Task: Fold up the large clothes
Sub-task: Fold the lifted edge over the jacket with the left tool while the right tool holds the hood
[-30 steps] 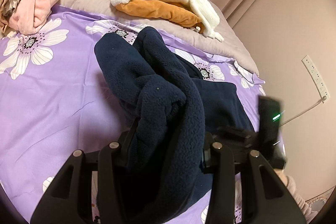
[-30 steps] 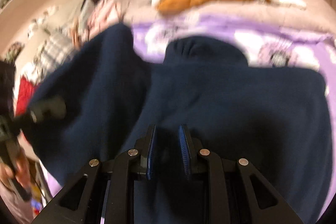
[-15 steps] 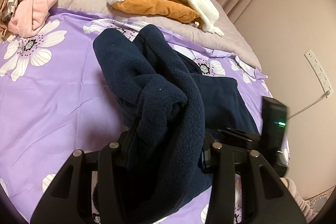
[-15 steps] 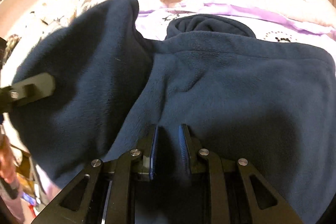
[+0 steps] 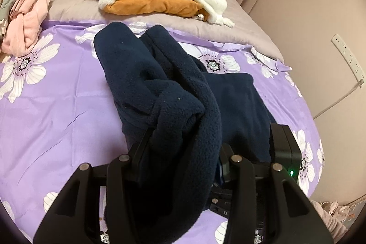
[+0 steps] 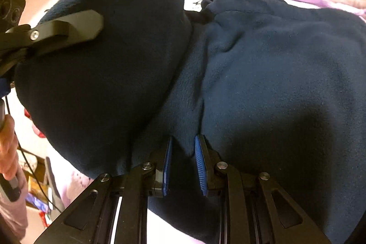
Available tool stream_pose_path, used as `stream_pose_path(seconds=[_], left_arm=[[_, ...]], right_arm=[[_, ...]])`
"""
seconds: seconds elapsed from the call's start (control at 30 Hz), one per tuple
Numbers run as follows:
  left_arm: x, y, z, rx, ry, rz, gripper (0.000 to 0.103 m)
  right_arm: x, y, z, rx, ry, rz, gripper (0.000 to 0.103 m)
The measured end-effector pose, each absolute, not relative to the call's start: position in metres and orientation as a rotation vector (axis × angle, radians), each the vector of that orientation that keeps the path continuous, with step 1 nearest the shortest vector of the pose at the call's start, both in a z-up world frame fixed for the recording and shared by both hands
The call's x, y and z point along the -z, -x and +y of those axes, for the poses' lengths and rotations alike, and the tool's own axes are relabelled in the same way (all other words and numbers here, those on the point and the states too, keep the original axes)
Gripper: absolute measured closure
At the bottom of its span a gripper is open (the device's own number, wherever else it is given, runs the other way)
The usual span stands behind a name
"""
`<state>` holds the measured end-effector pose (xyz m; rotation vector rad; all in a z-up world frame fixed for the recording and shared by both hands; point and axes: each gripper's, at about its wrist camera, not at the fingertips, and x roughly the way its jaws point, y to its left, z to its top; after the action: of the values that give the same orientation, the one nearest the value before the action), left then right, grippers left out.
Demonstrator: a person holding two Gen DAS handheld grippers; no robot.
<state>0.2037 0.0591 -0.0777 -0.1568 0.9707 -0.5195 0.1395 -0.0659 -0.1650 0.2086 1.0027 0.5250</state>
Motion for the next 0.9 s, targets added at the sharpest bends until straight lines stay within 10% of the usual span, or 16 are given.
stream_pose_path(seconds=[0.9], left_arm=[[0.059, -0.183, -0.009, 0.581, 0.046, 0.956, 0.058]], right_arm=[[0.17, -0.098, -0.175, -0.367, -0.389, 0.912, 0.081]])
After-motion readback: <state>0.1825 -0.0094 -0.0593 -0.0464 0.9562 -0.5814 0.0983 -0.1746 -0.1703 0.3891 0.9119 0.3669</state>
